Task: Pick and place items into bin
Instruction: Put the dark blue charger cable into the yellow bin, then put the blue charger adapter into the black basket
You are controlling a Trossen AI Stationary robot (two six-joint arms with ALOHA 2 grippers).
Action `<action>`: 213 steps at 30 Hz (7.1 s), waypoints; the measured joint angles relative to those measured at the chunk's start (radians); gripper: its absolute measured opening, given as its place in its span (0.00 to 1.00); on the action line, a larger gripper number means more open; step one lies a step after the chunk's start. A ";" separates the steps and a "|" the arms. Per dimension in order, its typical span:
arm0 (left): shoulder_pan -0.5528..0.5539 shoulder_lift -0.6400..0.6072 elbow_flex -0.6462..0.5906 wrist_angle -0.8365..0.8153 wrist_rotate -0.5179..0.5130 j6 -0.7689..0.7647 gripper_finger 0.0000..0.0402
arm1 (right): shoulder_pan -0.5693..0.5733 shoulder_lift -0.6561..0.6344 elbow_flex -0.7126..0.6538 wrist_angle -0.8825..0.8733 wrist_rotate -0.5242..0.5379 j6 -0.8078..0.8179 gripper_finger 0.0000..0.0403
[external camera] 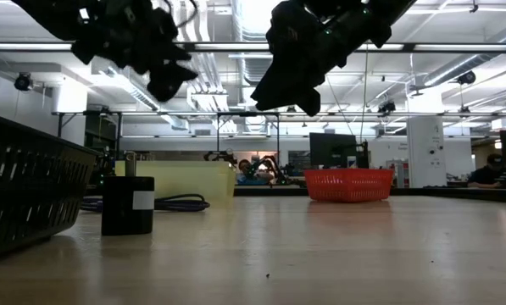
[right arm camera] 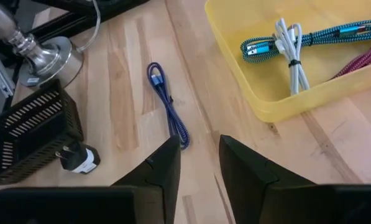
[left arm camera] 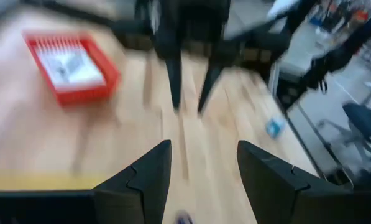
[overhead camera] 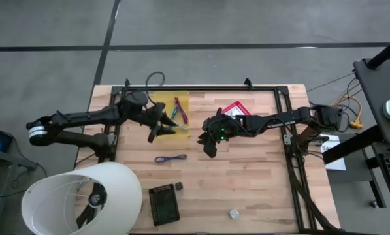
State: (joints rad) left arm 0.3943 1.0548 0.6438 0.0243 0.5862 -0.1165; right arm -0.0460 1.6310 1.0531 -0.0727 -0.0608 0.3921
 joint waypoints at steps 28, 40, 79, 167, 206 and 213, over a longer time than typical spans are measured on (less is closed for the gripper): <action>-0.226 0.472 0.011 -0.081 -0.115 0.218 0.42 | 0.000 0.000 0.000 -0.053 0.001 -0.055 0.21; -0.228 0.516 0.023 -0.099 -0.126 0.198 0.42 | 0.000 0.000 0.000 -0.056 0.002 -0.063 0.17; -0.300 0.354 0.023 -0.350 -0.270 0.285 0.42 | 0.000 -0.001 0.000 -0.116 0.001 -0.052 0.18; -0.243 0.332 0.283 -0.565 -1.222 -0.130 0.14 | 0.003 -0.001 0.000 -0.205 -0.003 -0.008 0.14; -0.246 -0.081 0.289 -0.559 -1.120 -0.105 0.48 | 0.396 -0.045 -0.001 -0.148 -0.272 -0.174 0.65; -0.246 -0.076 0.285 -0.561 -1.107 -0.103 0.48 | 0.550 -0.045 -0.001 -0.247 -0.163 -0.099 0.66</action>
State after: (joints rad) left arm 0.1486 0.9787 0.9287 -0.5368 -0.5212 -0.2199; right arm 0.5041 1.5862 1.0523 -0.3196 -0.2234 0.2935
